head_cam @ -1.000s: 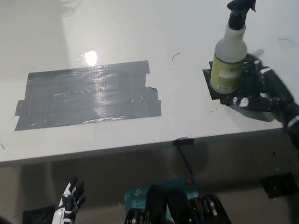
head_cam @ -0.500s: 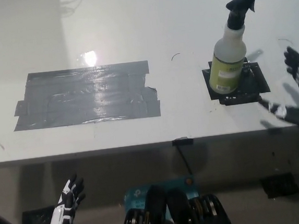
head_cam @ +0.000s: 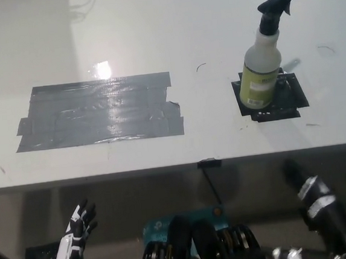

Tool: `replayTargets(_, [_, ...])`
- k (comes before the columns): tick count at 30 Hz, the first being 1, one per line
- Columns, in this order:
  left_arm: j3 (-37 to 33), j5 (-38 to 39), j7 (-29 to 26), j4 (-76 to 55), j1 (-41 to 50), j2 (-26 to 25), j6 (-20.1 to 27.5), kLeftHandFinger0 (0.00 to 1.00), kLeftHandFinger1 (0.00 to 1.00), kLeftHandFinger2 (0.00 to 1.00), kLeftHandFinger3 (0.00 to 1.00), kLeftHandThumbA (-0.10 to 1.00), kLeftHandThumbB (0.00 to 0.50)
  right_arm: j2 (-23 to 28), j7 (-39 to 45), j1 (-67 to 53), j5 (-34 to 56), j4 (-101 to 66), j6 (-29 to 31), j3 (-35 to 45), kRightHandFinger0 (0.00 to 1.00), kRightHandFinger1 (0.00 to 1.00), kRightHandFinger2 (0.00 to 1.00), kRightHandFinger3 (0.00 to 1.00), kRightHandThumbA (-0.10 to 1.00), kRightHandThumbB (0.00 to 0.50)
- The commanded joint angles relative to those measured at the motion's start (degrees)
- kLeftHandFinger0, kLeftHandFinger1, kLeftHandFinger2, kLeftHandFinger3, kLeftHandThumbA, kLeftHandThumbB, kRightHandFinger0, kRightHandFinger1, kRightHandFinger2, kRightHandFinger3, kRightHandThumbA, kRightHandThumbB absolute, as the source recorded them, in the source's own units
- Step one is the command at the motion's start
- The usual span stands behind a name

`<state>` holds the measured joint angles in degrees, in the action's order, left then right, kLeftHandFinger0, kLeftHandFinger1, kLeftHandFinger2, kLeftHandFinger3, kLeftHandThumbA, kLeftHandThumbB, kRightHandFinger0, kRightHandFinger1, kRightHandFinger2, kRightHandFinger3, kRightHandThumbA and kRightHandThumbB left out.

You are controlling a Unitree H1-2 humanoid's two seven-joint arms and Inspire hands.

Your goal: A person hands a spray bottle to the robot which it grabs with its right hand and places on the black spot infront of it on the table

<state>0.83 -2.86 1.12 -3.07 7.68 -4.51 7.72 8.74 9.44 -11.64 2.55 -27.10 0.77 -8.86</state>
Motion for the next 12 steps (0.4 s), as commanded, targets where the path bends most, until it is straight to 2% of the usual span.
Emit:
replayTargets(1, [0.2, 1.1, 0.7, -1.0, -0.2, -0.6, 0.8, 1.0, 1.0, 1.0, 1.0, 1.0, 0.0, -0.5, 0.9, 0.2, -0.7, 5.4, 3.9, -0.9, 1.0, 1.0, 1.0, 1.0, 0.9, 0.498])
replayTargets(3, [0.1, 1.0, 0.7, -1.0, 0.2, -0.6, 1.0, 1.0, 1.0, 1.0, 1.0, 1.0, 0.0, -0.4, 1.3, 0.3, 0.2, 7.3, 3.0, -0.9, 1.0, 1.0, 1.0, 1.0, 0.89, 0.5])
replayTargets(5, [0.0, 0.7, 0.6, -1.0, 0.5, -0.6, 0.9, 1.0, 1.0, 1.0, 1.0, 1.0, 0.006, 0.2, 2.2, 0.4, 1.0, 9.2, 1.7, -0.9, 1.0, 1.0, 1.0, 1.0, 0.9, 0.476])
replayTargets(12, [0.0, 0.9, 0.7, -0.2, -0.5, -0.8, 1.1, 1.0, 1.0, 1.0, 1.0, 1.0, 0.013, 0.3, 2.4, 1.6, 1.1, 11.7, 1.1, -0.4, 1.0, 1.0, 1.0, 1.0, 0.91, 0.5])
